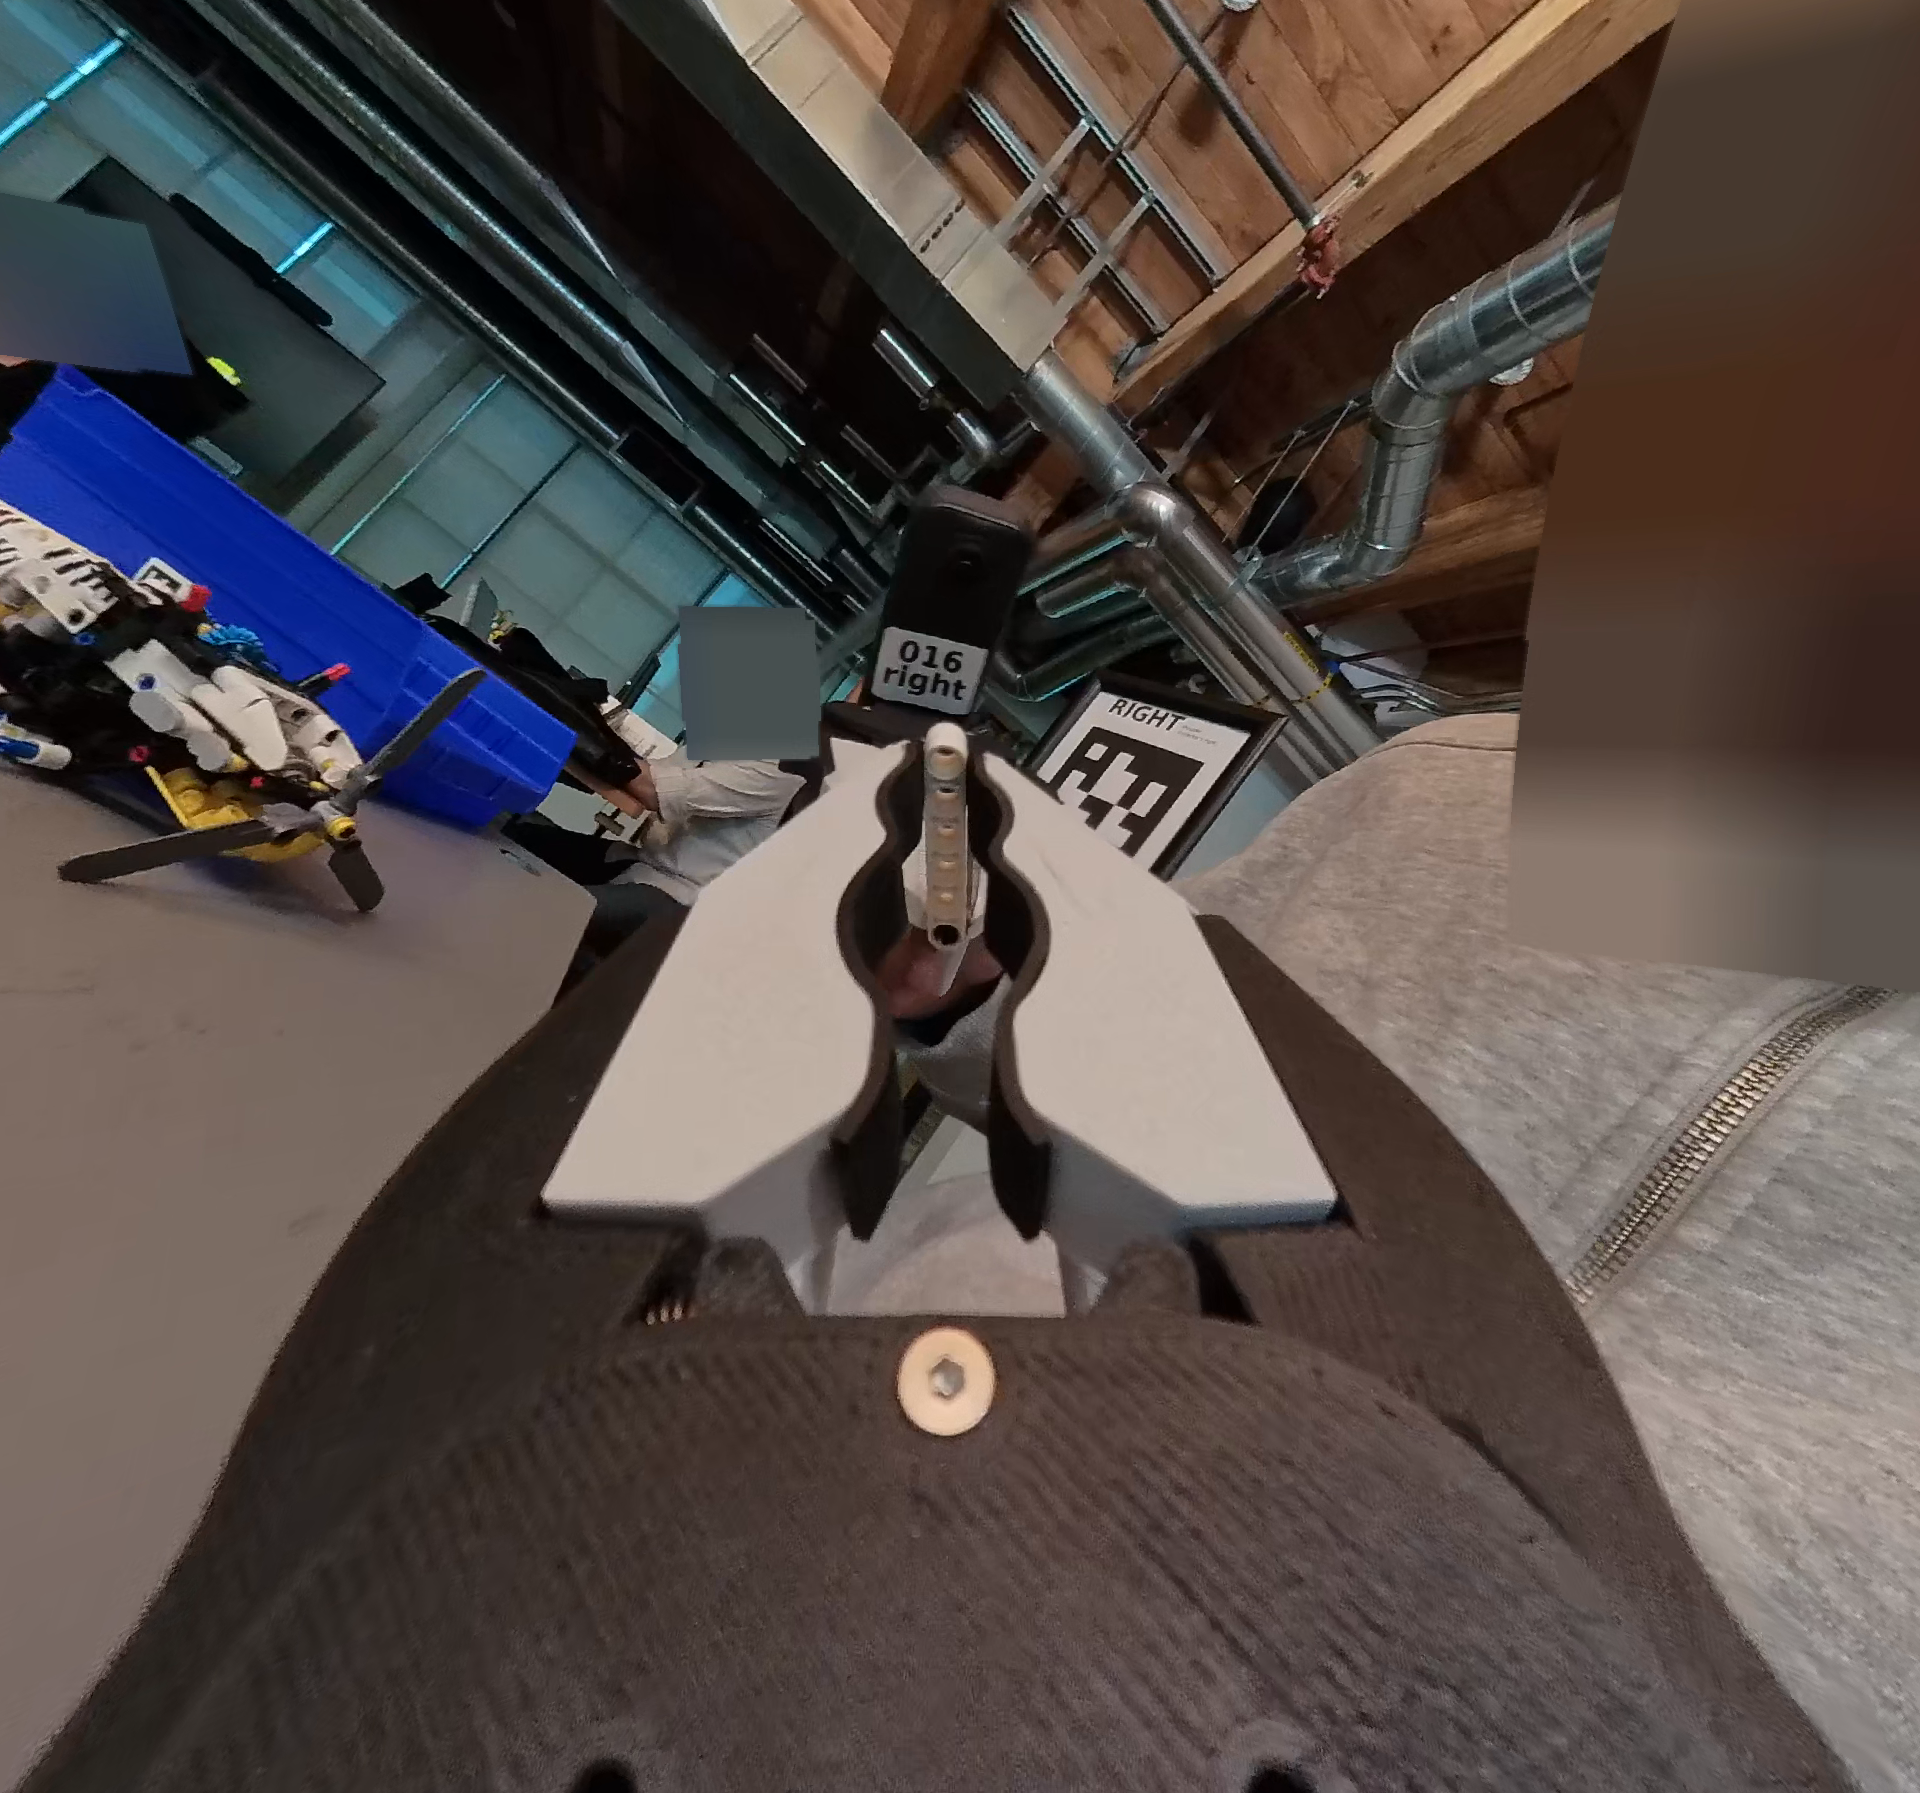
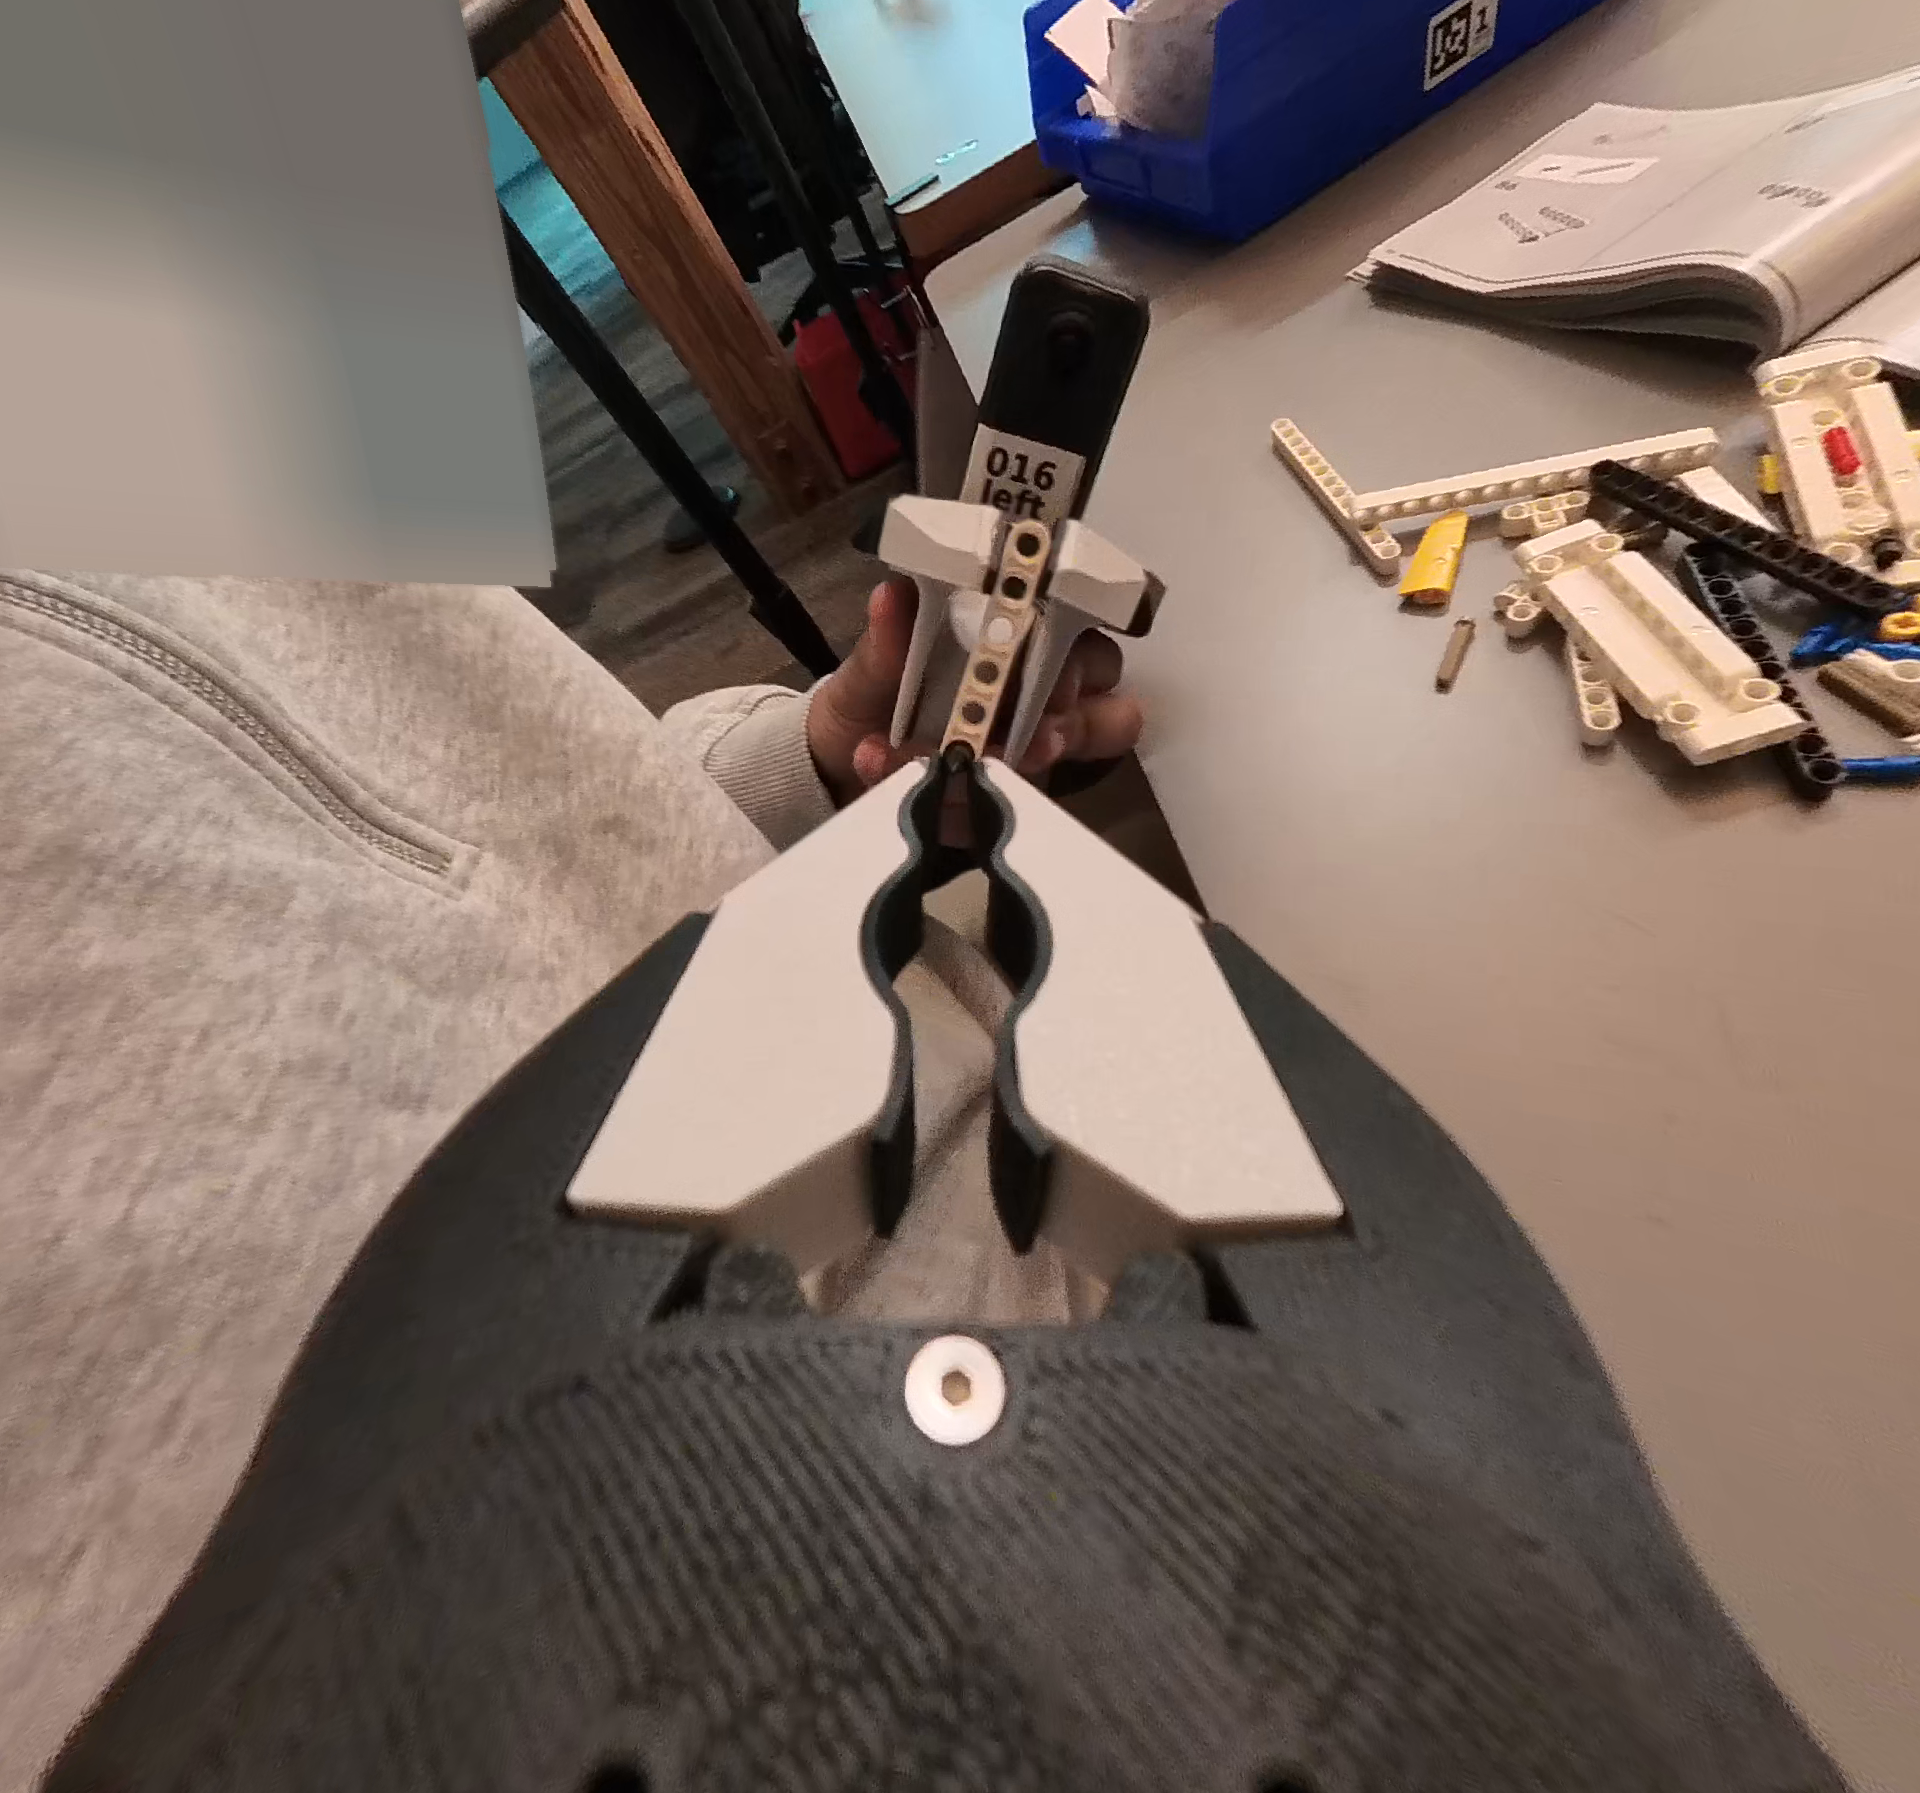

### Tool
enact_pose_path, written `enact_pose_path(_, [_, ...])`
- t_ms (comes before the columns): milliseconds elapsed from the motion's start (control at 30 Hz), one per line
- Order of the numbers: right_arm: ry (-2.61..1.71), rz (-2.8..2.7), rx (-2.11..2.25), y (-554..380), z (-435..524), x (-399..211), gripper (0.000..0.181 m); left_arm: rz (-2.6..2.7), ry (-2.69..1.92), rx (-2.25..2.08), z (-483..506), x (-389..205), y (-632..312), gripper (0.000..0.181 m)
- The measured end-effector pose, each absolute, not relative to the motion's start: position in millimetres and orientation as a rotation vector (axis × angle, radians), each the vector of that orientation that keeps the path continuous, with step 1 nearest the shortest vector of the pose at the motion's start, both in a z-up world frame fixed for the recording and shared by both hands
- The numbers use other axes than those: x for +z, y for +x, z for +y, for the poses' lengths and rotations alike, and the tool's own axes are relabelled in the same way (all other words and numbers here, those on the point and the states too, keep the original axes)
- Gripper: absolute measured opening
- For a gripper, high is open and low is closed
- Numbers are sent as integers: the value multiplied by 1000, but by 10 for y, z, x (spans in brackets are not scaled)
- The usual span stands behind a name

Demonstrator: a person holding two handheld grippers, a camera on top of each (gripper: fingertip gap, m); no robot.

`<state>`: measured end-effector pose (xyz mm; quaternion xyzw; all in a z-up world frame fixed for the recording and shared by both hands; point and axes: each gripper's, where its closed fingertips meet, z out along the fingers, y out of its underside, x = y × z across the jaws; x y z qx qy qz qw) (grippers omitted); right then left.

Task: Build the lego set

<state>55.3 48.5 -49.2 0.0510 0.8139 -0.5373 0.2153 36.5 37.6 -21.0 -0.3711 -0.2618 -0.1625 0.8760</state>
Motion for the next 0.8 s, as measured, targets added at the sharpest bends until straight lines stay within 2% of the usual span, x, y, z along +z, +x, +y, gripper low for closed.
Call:
enact_pose_path(200, [158,2206,-1496,560,482,-462,1,-530,-778,-359,395,-200,393,10])
enact_pose_path(800, [172,2108,-1513,592,473,-388,2,-484,-710,-408,287,-133,440,5])
